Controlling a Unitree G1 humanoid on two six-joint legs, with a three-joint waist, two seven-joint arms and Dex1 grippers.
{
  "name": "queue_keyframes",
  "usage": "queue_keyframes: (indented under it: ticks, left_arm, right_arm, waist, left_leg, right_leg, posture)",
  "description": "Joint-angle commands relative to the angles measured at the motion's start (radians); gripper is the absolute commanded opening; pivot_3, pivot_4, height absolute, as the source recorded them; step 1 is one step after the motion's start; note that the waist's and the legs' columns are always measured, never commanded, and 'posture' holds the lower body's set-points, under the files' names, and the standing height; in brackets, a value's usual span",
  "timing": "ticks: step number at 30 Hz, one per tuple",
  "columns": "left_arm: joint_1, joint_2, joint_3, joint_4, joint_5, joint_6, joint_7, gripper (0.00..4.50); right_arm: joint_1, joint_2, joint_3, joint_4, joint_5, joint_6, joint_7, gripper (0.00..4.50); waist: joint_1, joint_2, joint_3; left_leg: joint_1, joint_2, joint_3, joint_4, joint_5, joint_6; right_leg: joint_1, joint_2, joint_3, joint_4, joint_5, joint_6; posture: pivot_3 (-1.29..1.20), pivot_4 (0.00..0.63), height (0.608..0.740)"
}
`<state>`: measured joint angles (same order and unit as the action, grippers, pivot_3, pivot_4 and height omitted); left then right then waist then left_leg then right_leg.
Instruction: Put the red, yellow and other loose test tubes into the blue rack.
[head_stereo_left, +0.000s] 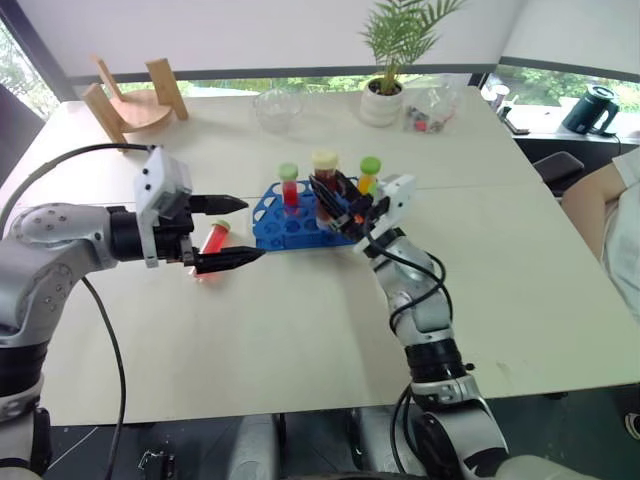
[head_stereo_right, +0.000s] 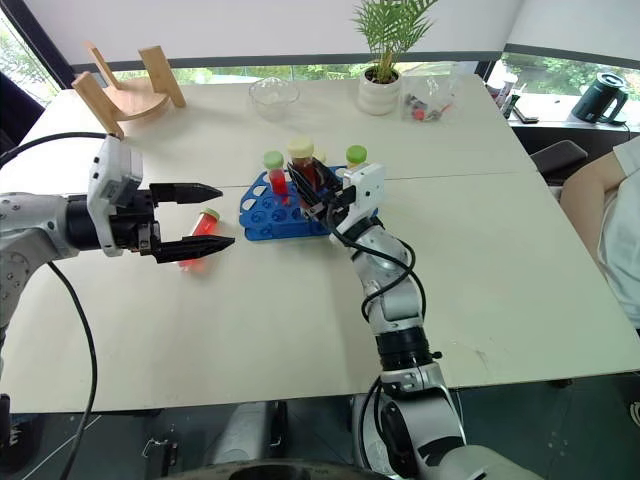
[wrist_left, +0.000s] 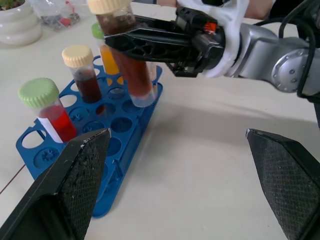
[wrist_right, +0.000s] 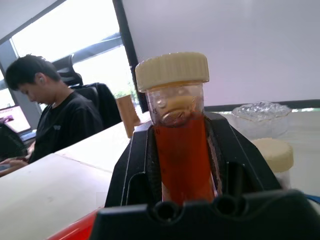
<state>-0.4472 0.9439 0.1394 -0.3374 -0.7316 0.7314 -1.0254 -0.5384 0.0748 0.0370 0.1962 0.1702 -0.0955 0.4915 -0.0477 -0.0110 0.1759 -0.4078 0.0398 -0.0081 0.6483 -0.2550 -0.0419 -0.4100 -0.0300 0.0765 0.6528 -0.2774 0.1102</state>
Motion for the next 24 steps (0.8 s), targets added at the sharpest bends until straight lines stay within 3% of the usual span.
queue_keyframes:
  ticks: [1,14,24]
  left_arm:
    - [-0.018,0.021,0.042,-0.029,-0.014,0.002,-0.001,4.50]
    - [-0.017,0.018,0.045,-0.043,-0.019,0.006,0.011,4.50]
    - [-0.007,0.021,0.044,-0.047,-0.024,0.005,0.010,4.50]
  right_arm:
    - [-0.046,0.019,0.001,0.074,-0.015,-0.121,-0.030,0.84]
    - [-0.097,0.004,-0.022,0.271,-0.017,-0.254,-0.075,0.84]
    - [-0.080,-0.008,-0.019,0.305,-0.020,-0.277,-0.083,0.84]
  waist:
    - [0.000,0.000,0.000]
    - [-0.001,0.000,0.000]
    - [-0.007,0.000,0.000]
  left_leg:
    - [0.000,0.000,0.000,0.000,0.000,0.000]
    - [0.000,0.000,0.000,0.000,0.000,0.000]
    - [0.000,0.000,0.000,0.000,0.000,0.000]
  right_leg:
    - [0.000,0.000,0.000,0.000,0.000,0.000]
    - [0.000,0.000,0.000,0.000,0.000,0.000]
    - [0.000,0.000,0.000,0.001,0.000,0.000]
  posture:
    - [0.00,0.150,0.740]
    - [0.00,0.150,0.740]
    - [0.00,0.150,0.740]
